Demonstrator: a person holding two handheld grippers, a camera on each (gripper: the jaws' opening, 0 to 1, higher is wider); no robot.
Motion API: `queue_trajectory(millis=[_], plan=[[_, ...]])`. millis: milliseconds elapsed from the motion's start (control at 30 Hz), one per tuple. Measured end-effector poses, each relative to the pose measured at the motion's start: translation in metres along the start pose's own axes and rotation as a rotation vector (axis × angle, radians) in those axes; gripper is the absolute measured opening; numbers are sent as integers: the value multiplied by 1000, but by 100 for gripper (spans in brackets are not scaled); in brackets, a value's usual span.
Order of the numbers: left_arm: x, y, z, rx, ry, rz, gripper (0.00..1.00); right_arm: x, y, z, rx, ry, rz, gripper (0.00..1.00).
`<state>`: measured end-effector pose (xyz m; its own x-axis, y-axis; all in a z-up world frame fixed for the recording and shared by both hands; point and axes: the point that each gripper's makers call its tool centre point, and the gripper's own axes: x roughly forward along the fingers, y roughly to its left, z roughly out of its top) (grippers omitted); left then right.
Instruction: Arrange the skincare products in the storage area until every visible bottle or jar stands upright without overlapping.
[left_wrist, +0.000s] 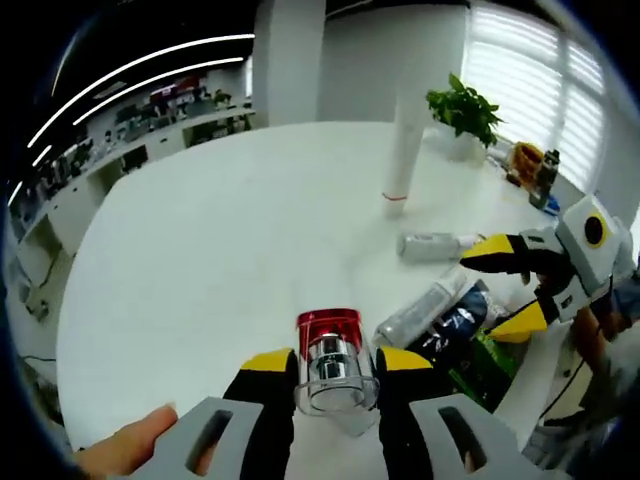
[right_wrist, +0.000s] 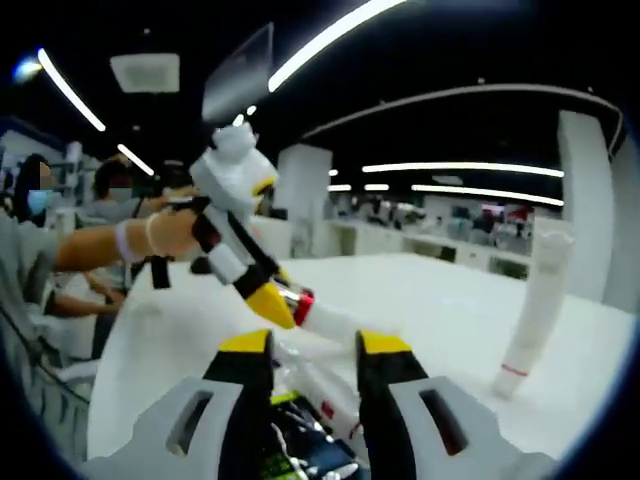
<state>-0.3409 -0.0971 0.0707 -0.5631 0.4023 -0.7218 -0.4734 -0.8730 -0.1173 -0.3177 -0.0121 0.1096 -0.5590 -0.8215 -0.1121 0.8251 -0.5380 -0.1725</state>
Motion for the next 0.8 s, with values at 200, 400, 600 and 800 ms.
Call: queue_trajectory(millis=[200,400,600,800], plan=[[-13,-5,9,7,43,-7,30,21,6,1,-63,18,6,46],[-19,-10,10,18,92,-2,30,44,9,-1,-112,44,8,49],[-22,-8,24,22,147,6,30,59,8,-3,-192,70,-25,53],[-24,-9,31,27,189,17,30,72,7,-4,-234,84,-44,54]])
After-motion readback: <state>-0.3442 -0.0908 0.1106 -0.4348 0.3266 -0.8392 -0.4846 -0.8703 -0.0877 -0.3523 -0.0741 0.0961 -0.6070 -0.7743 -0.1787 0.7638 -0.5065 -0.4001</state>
